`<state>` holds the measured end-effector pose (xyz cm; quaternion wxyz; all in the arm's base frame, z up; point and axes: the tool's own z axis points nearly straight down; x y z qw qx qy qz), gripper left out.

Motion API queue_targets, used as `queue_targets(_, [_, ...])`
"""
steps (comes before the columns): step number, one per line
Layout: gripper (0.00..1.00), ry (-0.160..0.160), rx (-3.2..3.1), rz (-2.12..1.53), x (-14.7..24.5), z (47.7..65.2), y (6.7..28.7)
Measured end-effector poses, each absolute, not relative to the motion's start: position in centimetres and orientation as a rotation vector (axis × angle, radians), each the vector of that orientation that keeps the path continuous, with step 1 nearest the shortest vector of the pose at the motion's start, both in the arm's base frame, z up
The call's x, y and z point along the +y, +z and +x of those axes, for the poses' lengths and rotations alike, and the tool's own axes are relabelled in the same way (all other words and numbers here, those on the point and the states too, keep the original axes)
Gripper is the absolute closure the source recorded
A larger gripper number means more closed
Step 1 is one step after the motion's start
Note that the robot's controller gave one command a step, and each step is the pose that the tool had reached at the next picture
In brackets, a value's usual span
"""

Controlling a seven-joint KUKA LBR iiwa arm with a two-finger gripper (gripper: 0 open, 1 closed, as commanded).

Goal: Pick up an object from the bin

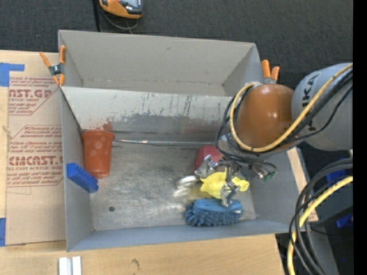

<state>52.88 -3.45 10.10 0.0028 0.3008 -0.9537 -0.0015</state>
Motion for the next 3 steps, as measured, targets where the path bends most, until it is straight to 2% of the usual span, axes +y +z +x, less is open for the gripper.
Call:
queue_targets(1, [1.0,0.0,-3.006,0.93,-4.5,53.5,13.9])
queue_targets(2, [1.0,-0.002,-3.001,0.927,-4.3,52.8,15.9])
queue_targets(3, [1.0,-0.002,-2.981,1.0,-5.2,52.9,25.3])
